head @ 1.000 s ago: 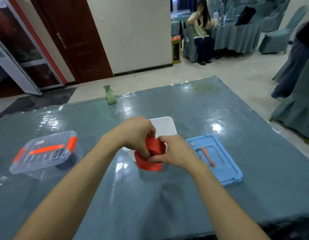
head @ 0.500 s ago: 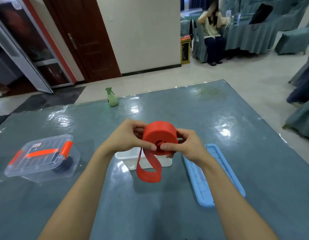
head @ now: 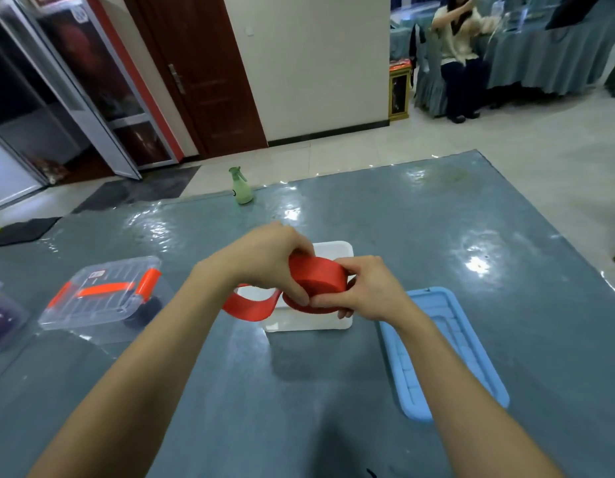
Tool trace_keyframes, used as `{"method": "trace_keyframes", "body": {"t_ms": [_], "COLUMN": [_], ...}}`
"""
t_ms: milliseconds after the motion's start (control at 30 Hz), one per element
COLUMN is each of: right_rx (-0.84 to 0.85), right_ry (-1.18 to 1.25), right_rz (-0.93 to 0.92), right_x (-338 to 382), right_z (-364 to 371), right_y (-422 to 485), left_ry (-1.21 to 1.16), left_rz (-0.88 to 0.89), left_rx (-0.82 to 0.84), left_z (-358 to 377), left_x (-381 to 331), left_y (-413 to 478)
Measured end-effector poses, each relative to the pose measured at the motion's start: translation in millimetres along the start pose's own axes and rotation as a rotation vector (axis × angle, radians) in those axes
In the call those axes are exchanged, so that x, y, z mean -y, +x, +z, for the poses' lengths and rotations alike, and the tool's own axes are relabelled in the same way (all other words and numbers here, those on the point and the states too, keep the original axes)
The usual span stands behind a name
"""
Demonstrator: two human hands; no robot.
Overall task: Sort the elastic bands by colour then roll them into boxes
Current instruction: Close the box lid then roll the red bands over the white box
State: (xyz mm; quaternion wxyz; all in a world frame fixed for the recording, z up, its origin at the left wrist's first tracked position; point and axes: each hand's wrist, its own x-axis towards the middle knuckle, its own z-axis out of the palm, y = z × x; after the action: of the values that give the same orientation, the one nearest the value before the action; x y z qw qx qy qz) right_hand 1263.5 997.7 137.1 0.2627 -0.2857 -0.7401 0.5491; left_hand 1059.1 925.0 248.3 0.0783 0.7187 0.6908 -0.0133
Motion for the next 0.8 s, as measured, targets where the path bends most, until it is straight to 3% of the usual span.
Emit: {"method": "trace_keyframes", "body": {"t_ms": [133,300,400,467,600,700,800], "right_rx": [-0.006,-0.040,0.044,0.108,0.079,0.044,-0.039], "right_ry": [0.241,0.431,0.388,0.175,-0.189,-0.228,-0.095], "right_rz": [-0.037,-0.048,-0.044,-0.020,0.009,-0.035,-0.035], "right_x": [7.1,9.7,4.8,4.2,8.5,3.1,-4.8], "right_z": [-9.7,-7.8,-8.5,-13.5,-2.7,15.9,10.9], "right_y": [5.8,11.1,10.0,9.1,7.7,9.1,12.2], "left_ry": [-0.574,-0.779,-0.591,-0.310,0.277,0.399,0.322], "left_rz": [-0.031,-0.030,-0.042,-0.048,-0.021,0.046,0.037], "left_rx": [0.010,-0.149,-0.169,-0.125,0.017,0.059,0.020], "left_z": [8.9,22.4,15.3,7.3,-3.7,-1.3,-5.1], "left_x": [28.3,21.3,18.5,15.6,-3.7,-14.7,-9.3], "left_y": [-19.5,-19.5,-14.7,-9.8,5.9,15.1,17.0]}}
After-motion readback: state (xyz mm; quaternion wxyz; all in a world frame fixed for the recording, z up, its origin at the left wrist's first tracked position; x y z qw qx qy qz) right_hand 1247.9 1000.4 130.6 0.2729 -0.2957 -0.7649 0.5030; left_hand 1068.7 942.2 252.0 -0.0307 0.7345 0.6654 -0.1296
